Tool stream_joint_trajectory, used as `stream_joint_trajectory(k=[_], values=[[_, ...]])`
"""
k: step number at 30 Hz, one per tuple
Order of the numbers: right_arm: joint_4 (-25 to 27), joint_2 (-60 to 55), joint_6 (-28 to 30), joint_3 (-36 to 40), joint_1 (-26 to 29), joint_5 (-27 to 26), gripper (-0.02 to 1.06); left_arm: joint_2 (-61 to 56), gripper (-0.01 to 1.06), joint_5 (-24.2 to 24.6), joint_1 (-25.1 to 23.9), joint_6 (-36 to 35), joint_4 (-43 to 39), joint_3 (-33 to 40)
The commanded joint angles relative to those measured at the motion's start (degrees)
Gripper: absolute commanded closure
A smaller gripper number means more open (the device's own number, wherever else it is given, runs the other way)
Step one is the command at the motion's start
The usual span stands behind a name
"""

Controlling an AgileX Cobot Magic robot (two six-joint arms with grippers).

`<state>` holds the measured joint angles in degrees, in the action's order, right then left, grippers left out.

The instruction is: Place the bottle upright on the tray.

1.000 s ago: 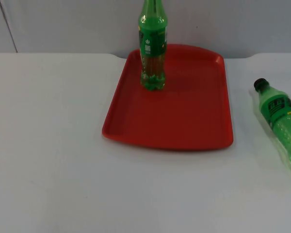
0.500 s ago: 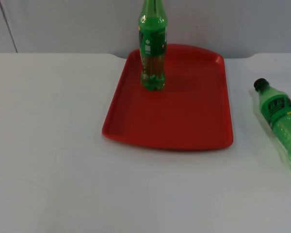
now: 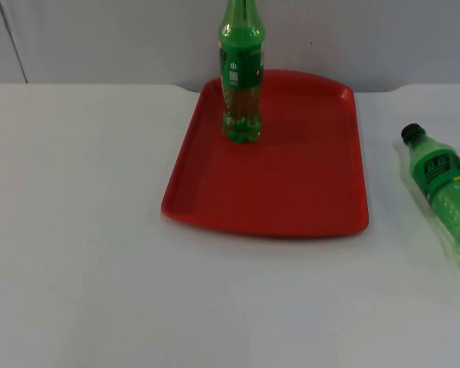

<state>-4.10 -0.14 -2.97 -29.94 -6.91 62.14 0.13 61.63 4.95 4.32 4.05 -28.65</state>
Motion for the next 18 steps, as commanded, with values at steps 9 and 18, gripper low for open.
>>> stream_joint_trajectory(k=[9, 18], values=[[0.17, 0.14, 0.33, 0.38, 0.35, -0.41, -0.01, -0.13, 0.00, 0.05, 0.37, -0.15, -0.49, 0.23], [0.17, 0.14, 0.33, 0.38, 0.35, -0.41, -0.01, -0.13, 0.00, 0.05, -1.76, -0.15, -0.49, 0.23]])
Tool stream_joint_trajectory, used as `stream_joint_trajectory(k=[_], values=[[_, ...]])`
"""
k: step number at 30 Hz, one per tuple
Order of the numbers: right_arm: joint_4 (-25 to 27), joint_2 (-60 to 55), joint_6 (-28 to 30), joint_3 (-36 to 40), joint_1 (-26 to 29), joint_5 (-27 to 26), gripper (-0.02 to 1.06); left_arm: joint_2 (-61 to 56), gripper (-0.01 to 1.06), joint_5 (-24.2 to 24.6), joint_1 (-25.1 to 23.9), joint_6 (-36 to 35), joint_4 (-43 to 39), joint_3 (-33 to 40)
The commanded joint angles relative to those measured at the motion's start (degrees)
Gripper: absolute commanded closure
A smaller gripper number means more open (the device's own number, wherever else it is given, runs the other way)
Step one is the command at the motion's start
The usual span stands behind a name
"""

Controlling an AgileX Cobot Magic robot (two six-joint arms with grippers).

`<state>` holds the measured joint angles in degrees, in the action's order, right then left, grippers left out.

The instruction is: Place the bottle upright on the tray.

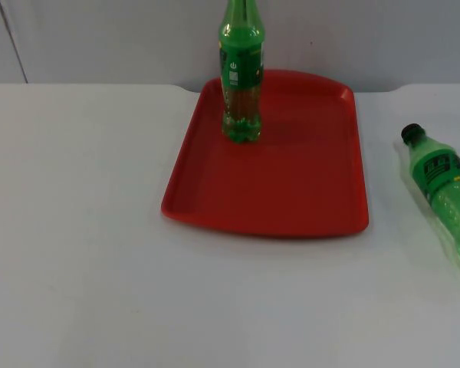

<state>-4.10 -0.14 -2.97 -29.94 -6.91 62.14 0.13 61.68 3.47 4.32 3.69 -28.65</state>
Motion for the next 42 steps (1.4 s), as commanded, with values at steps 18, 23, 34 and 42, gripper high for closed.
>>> stream_joint_trajectory(k=[18, 23, 34, 42], values=[[0.43, 0.14, 0.36, 0.38, 0.35, -0.41, -0.01, -0.13, 0.00, 0.01, -3.35, -0.15, -0.31, 0.23], [0.55, 0.14, 0.20, 0.38, 0.35, -0.41, -0.01, -0.13, 0.00, 0.01, -3.35, -0.15, -0.31, 0.23], [0.79, 0.14, -0.89, -0.75, 0.35, -2.04, -0.01, -0.13, 0.00, 0.01, -3.35, -0.15, -0.31, 0.23], [0.79, -18.08, -1.50, -8.69, 0.35, -10.04, 0.00, -0.13, 0.00, 0.01, -3.35, -0.15, -0.31, 0.23]])
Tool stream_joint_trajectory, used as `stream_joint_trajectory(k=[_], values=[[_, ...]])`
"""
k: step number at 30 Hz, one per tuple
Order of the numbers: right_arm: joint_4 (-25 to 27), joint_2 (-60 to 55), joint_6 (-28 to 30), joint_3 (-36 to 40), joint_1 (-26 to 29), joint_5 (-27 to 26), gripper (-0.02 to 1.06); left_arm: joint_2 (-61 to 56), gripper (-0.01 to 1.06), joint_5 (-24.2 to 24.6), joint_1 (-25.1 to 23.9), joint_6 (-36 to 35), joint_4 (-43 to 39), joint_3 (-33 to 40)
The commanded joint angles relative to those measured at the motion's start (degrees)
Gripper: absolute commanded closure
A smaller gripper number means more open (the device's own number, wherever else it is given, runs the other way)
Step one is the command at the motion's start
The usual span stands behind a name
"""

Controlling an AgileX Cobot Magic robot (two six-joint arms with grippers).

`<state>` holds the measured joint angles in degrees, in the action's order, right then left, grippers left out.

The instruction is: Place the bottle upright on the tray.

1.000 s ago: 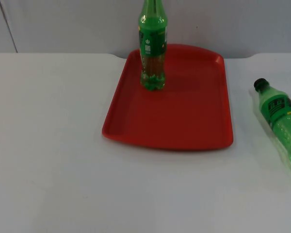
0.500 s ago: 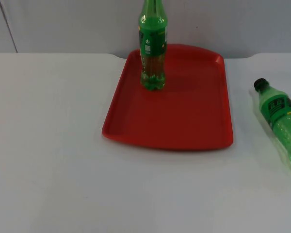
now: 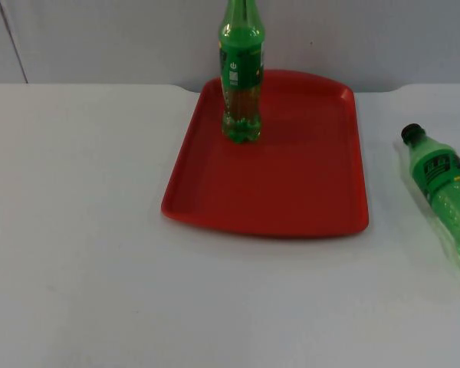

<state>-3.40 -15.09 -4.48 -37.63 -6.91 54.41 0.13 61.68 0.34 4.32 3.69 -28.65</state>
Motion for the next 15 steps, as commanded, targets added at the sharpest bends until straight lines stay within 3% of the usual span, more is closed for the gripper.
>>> stream_joint_trajectory(k=[1, 4, 15], values=[[0.10, -6.05, 0.00, -2.28, 0.35, -3.26, 0.00, -0.13, 0.00, 0.01, -0.22, -0.15, -0.31, 0.23], [0.10, -16.25, 0.00, -5.93, 0.35, -6.30, 0.00, -0.13, 0.00, 0.01, -0.22, -0.15, -0.31, 0.23], [0.10, -39.92, 0.00, -15.84, 0.35, -9.36, 0.00, -0.13, 0.00, 0.01, -0.22, -0.15, -0.31, 0.23]])
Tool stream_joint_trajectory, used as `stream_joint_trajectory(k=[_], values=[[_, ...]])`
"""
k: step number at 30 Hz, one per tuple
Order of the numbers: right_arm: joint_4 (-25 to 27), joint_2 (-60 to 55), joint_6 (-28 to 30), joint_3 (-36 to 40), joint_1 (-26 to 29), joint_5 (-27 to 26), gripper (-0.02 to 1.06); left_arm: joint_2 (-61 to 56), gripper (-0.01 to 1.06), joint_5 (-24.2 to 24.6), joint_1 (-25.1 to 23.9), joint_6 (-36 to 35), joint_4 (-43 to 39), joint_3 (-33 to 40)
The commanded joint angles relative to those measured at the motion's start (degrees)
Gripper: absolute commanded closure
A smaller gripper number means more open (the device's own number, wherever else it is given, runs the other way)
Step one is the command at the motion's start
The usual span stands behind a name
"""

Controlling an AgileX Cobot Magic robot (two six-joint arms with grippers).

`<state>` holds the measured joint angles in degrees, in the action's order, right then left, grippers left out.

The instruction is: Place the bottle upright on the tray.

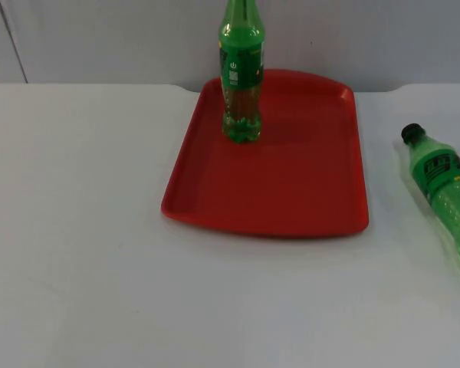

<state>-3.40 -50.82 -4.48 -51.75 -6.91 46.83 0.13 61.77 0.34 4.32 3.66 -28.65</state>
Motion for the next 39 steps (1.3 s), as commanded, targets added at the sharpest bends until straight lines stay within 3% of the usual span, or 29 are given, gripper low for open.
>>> stream_joint_trajectory(k=[1, 8, 14, 20, 31, 39], values=[[0.10, -6.38, 0.00, -2.44, 0.35, -2.35, 0.00, -0.13, 0.00, -0.09, -0.22, -0.15, -0.28, 0.23], [0.10, -15.73, 0.25, -5.99, 0.35, -4.13, 0.00, -0.13, 0.00, -0.09, -0.22, -0.15, -0.28, 0.23], [0.75, -25.37, 2.11, -12.61, 0.35, -2.13, 0.00, -0.13, 0.00, -0.09, -0.22, -0.15, -0.28, 0.23], [0.76, -38.24, 2.52, -24.24, 0.35, 3.41, 0.00, -0.13, 0.00, -0.09, -0.22, -0.15, -0.28, 0.23], [1.09, -57.22, 2.62, -38.61, 0.23, 12.18, 0.00, -0.13, 0.00, -0.09, -0.22, -0.15, -0.28, 0.23], [1.05, -65.54, 2.48, -40.14, -1.51, 10.27, 0.00, -0.13, 0.00, -0.09, -0.22, -0.15, -0.28, 0.23]])
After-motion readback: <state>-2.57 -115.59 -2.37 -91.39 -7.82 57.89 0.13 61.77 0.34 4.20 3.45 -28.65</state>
